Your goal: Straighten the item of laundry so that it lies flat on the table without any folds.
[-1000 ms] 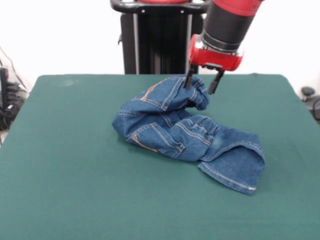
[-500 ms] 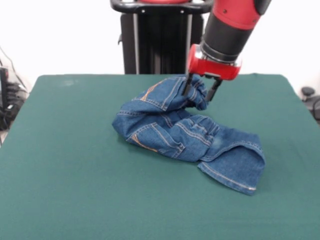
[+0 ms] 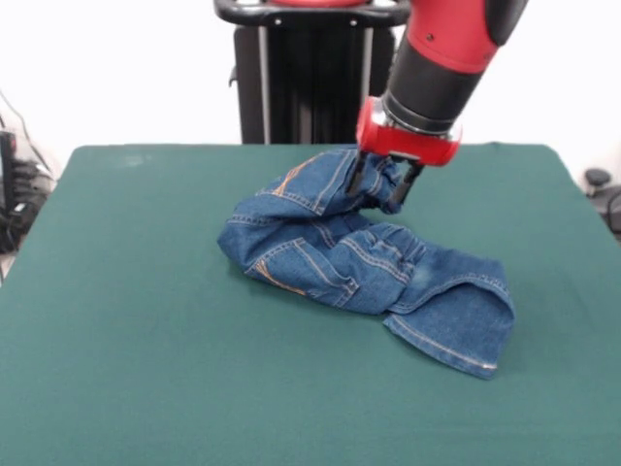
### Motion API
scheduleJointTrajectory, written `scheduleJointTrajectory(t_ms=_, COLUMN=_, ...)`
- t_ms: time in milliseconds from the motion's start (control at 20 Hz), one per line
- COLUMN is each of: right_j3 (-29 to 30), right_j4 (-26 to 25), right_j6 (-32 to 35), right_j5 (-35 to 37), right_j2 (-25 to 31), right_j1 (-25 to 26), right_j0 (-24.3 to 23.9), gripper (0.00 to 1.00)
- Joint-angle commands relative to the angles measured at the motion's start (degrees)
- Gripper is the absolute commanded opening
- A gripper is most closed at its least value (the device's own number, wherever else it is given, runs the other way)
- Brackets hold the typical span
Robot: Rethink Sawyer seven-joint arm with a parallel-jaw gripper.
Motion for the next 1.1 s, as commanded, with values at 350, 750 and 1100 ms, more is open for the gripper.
scheduleJointTrajectory(t_ms=350, right_j3=-3.4, right_j4=-0.9, right_j6=7.6, right_j5=8.7, right_j2=3.0, right_j1=3.3, right_j0=-0.8, gripper=1.0)
scheduleJointTrajectory(t_ms=750, right_j3=-2.9, right_j4=-1.0, right_j6=5.0, right_j5=11.1, right_j2=5.4, right_j1=4.0, right_j0=-2.6, gripper=1.0)
scheduleJointTrajectory(t_ms=1100, right_j3=-4.8, right_j4=-1.0, right_j6=4.2, right_j5=16.3, right_j2=6.3, right_j1=4.2, right_j0=-3.1, gripper=1.0)
